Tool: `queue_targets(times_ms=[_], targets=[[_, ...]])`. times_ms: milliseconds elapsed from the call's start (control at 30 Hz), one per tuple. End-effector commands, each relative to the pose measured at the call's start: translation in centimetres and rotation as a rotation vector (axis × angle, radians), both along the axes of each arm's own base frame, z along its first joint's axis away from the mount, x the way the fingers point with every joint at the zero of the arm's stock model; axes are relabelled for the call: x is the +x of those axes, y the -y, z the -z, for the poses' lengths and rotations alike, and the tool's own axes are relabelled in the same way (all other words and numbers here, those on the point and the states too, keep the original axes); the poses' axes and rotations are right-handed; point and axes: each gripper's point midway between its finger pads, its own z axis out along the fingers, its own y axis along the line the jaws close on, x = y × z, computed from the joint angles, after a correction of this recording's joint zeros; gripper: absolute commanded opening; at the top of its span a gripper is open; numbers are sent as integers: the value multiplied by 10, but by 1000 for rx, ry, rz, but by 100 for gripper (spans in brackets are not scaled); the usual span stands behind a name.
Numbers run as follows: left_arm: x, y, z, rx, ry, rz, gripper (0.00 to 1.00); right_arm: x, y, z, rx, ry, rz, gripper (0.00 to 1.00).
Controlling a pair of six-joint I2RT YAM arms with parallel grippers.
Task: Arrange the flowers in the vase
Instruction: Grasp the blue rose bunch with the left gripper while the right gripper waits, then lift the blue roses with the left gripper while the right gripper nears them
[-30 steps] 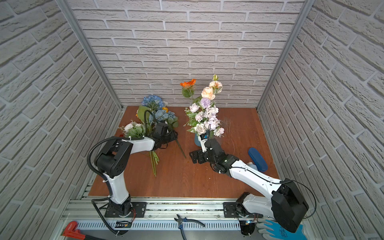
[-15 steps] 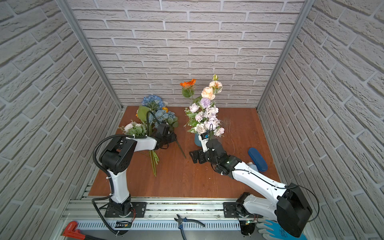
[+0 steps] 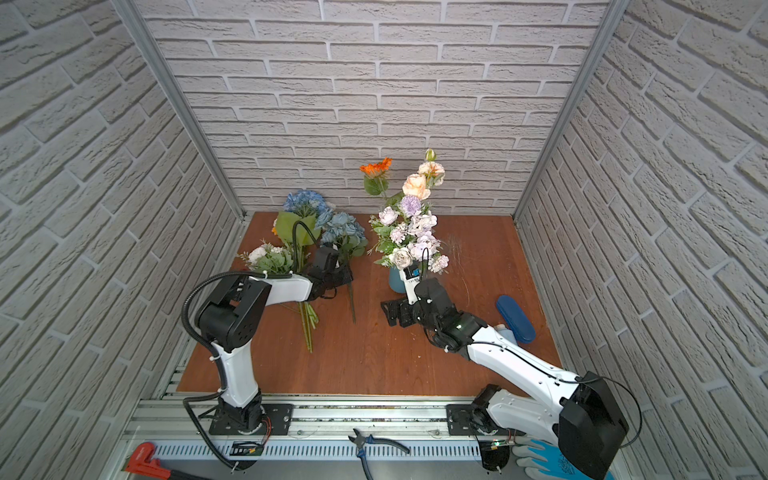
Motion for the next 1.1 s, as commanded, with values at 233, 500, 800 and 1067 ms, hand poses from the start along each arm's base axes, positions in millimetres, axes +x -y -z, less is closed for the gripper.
queue_targets(times_ms=[233,500,800,1067], targets=[[-11,-10,-112,-95,263,-15,0,-3,4,-21,-8,94,-23,96],[-32,-26,-196,-133,470,-40,0,-7,35,-21,-134,156,36,99],[-66,-17,-274,-173,763,-8,0,15,13,-45,8,112,97,82],[-91,3,-314,-227,964,49,0,62,17,-83,75,237,297,78]])
